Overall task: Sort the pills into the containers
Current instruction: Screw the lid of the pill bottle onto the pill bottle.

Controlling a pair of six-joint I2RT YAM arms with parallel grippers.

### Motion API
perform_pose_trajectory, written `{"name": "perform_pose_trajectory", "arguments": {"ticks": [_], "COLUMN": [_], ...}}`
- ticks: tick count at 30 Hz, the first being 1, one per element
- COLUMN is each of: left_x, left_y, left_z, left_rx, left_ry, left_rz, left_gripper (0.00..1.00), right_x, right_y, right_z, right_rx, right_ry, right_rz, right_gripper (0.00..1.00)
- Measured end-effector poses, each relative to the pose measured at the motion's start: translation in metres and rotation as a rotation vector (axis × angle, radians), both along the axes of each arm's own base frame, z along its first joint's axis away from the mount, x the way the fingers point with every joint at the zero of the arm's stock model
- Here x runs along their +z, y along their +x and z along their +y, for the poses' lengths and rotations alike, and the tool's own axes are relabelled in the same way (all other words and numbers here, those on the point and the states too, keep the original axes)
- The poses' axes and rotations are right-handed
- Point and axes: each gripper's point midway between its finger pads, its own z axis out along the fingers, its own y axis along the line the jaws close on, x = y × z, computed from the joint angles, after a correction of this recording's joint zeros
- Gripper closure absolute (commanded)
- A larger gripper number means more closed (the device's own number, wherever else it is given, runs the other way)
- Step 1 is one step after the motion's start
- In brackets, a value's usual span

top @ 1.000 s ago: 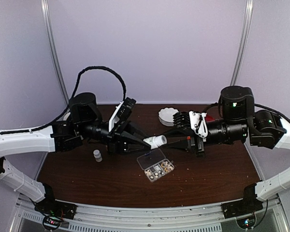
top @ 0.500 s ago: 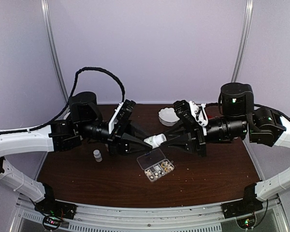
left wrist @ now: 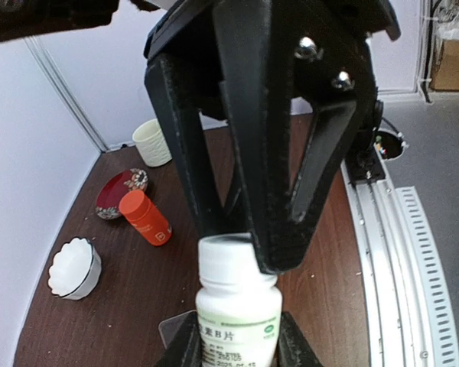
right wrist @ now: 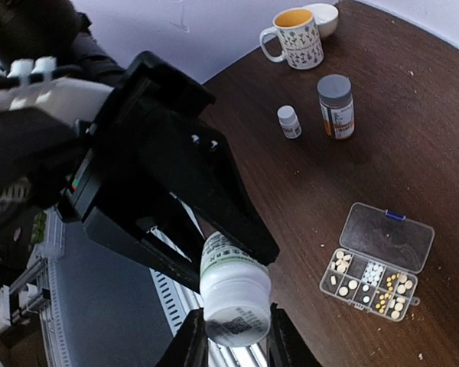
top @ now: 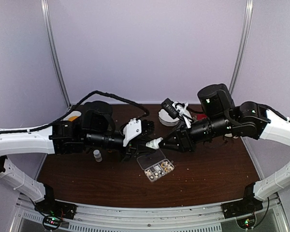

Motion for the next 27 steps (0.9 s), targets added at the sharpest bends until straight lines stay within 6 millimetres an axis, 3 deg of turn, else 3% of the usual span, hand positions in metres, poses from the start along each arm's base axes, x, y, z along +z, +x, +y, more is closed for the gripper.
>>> {"name": "perform_pose_trajectory", "arguments": {"ticks": [5, 10, 13, 16, 19, 22, 27], "left_x": [-0.012, 0.006, 0.015, 0.016, 0.019, 0.028, 0.03], "left_y": [0.007, 0.005, 0.002, -0.002, -0.006, -0.011, -0.02], "left_z": [-0.005, -0.013, -0.017, -0.018, -0.018, -0.02, -0.022], "left_rx": [0.046, 0.038, 0.023, 0.01, -0.004, -0.029, -0.067], "left_ry": [0.057, -0.006, -0.044, -0.051, -0.051, -0.073, -0.081], "left_rz": [-0.06, -0.084, -0.078, -0.05, -0.014, 0.015, 0.056], "left_gripper": [1.0, 1.0, 1.0, 1.0, 1.0, 1.0, 1.0], "right_x": [-0.013, -0.003, 0.008, 0.021, 0.03, 0.026, 0.018], "right_y": [0.007, 0.001, 0.003, 0.003, -0.003, -0.015, -0.024], "right_z": [-0.005, -0.005, -0.018, -0.033, -0.043, -0.049, -0.05], "right_rx": [-0.119, -0.091, -0.058, -0.011, 0.073, 0.199, 0.37], "right_ry": [0.019, 0.1, 0.132, 0.149, 0.151, 0.142, 0.118], "right_rz": [0.178, 0.228, 0.161, 0.024, -0.156, -0.346, -0.613], "right_gripper": [0.58, 0.41, 0.27, 0.25, 0.32, 0.38, 0.37]}}
